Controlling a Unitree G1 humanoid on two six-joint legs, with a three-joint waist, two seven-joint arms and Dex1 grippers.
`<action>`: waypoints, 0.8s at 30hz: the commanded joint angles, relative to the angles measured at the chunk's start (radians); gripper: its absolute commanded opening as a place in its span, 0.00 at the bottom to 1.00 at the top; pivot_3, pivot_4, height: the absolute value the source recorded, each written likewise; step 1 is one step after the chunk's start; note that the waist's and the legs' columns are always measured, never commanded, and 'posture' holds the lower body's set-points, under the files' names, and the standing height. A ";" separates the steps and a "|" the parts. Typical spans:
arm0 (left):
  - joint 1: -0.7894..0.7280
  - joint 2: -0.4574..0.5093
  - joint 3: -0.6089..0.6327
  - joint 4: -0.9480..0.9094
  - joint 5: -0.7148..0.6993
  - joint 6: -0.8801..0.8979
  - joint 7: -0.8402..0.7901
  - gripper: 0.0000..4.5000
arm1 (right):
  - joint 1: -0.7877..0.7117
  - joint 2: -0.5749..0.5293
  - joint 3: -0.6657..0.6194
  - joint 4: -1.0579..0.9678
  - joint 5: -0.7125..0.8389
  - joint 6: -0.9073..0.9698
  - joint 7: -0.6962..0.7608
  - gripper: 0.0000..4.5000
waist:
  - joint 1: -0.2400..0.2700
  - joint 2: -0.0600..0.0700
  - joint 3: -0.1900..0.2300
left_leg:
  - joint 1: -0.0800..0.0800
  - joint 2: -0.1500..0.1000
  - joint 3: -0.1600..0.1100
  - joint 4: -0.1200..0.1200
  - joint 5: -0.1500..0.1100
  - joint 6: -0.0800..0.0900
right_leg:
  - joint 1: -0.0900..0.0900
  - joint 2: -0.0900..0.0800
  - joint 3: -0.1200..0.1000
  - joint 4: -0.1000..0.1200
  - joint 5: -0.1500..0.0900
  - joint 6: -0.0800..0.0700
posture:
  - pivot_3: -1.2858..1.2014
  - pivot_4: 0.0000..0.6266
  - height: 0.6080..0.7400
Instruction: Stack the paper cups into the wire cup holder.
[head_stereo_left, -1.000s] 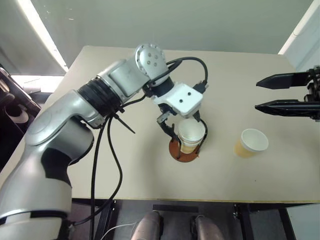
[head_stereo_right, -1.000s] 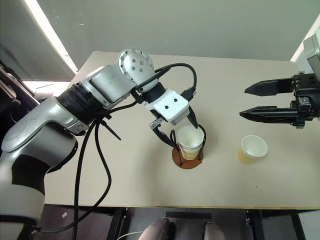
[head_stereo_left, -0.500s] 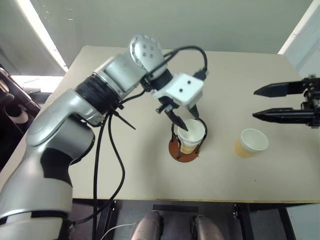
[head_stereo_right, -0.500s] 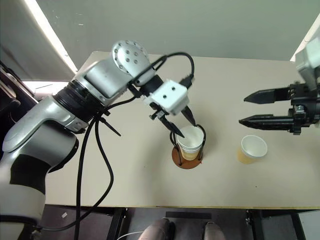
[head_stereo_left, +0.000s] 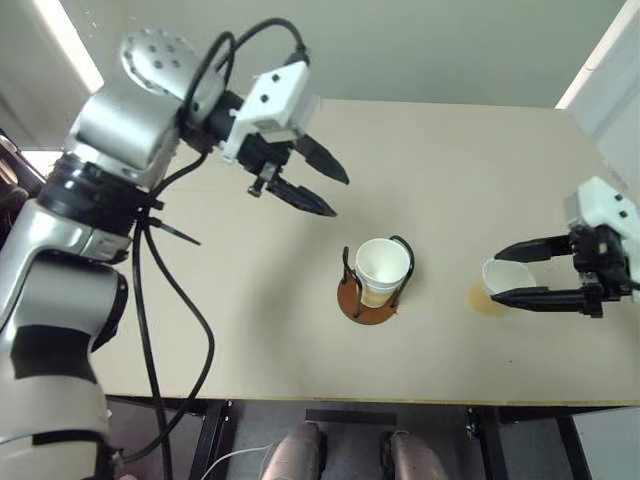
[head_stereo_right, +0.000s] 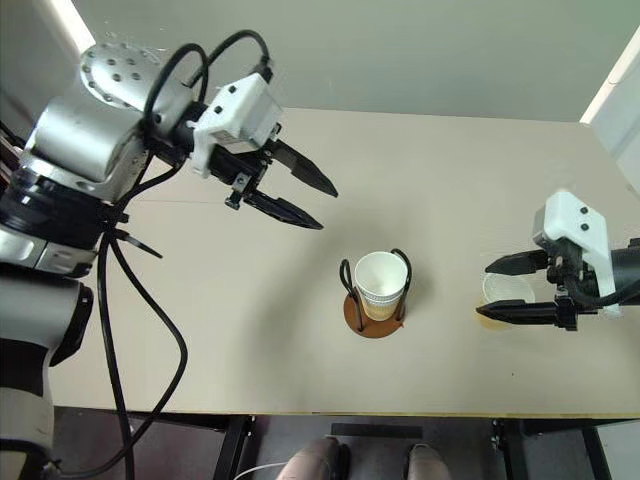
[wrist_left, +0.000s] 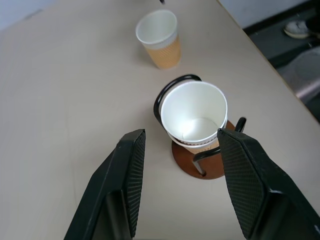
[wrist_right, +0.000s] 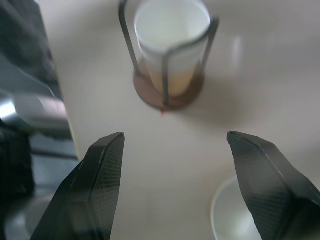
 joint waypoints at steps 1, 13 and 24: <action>0.036 0.034 0.098 -0.078 0.021 0.091 -0.005 0.55 | 0.009 -0.022 0.073 0.012 -0.114 -0.097 0.004 0.75 | -0.003 0.000 0.000 | 0.000 0.000 0.000 0.000 0.000 0.000 | 0.000 0.000 0.000 0.000 0.000 0.000 | 0.52 0.24 1.00; 0.169 0.069 0.237 -0.233 0.079 0.255 0.056 0.55 | -0.109 0.018 0.377 0.206 -0.431 -0.296 0.050 0.75 | -0.016 0.000 0.000 | 0.002 0.000 0.001 0.002 0.000 0.001 | 0.001 0.000 0.001 0.002 0.000 0.000 | 0.52 0.24 1.00; 0.217 0.056 0.259 -0.247 0.123 0.249 0.051 0.54 | -0.210 0.109 0.488 0.291 -0.593 -0.372 0.092 0.47 | -0.024 0.000 0.000 | 0.004 0.000 0.001 0.002 0.000 0.001 | 0.002 0.000 0.001 0.003 0.000 0.000 | 0.52 0.24 1.00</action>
